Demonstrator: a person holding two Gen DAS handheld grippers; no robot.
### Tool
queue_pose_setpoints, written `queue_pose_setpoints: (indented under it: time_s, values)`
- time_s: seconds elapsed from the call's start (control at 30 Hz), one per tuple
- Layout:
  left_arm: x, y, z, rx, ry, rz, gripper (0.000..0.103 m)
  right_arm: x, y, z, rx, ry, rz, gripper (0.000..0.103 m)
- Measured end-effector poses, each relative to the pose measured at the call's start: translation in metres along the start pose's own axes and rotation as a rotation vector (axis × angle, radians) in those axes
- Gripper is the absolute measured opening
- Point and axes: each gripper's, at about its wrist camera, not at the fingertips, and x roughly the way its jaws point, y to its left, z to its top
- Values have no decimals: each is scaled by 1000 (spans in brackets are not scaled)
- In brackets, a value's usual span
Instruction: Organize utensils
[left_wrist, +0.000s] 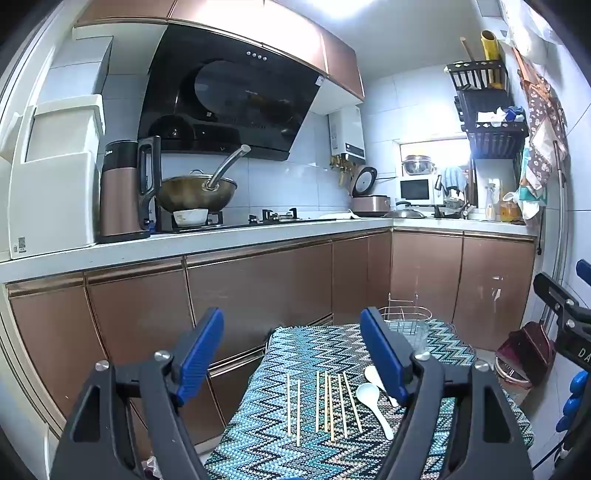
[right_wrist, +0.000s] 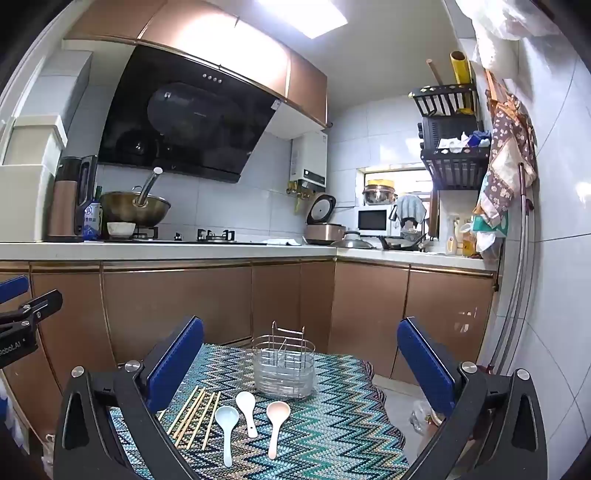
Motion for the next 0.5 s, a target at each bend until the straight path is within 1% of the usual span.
queue_pose_setpoints:
  time_s: [0.07,0.1,0.13,0.2,0.5]
  values:
    - [0,0,0,3,3,-1,75,4,-1,0,2,2,-3,103]
    - [1,1,0,3,5,-3,75,-3,-2,1,9,-43,-10,103]
    - [1,1,-1,3,7,-5,75,-1,-4,4,14,-31,-11,103]
    - [-2,1,2,4,1,0,75,-5,-3,3,12,-45,-24,103]
    - [-3,6,-2,-6,15,19,75,-4,1,1,-1,-31,-55,103]
